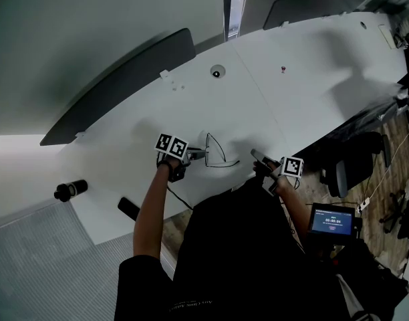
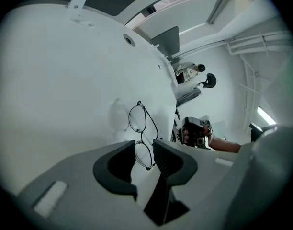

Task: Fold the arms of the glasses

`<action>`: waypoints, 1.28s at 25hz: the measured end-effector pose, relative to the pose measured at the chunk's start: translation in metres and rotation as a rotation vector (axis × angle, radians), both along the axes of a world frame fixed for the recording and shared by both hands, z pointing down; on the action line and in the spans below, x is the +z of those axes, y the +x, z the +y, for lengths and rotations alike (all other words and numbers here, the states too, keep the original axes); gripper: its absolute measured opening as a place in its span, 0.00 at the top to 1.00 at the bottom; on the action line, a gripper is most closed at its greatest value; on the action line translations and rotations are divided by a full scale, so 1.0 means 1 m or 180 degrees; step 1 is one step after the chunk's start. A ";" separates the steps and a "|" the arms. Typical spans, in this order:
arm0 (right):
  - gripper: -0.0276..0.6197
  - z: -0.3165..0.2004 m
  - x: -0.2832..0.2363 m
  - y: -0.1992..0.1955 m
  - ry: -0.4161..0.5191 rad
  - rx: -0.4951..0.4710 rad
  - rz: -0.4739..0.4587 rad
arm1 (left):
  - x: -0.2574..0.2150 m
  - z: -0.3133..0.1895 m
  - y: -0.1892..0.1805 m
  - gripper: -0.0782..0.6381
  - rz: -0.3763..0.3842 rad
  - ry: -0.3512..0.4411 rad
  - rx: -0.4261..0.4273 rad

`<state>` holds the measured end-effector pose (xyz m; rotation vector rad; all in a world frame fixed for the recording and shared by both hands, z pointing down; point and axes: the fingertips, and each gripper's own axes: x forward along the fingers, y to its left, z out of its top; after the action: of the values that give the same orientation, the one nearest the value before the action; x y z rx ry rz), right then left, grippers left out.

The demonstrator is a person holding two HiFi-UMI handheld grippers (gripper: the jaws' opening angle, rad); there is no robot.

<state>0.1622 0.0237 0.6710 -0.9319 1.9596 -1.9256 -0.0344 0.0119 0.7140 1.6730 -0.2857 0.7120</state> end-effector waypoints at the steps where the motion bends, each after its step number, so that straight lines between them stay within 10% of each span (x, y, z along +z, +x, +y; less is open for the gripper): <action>1: 0.94 0.000 0.001 0.000 0.0000 -0.0005 0.0003 | 0.000 0.000 0.001 0.72 -0.0004 -0.0004 0.0011; 32: 0.94 -0.008 -0.003 -0.009 -0.0047 -0.0016 -0.0161 | 0.005 -0.003 0.020 0.86 -0.0018 -0.0133 0.0178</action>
<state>0.1529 0.0154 0.6679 -0.8741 1.9239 -1.9495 -0.0144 0.0091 0.7189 1.6447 -0.2273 0.7595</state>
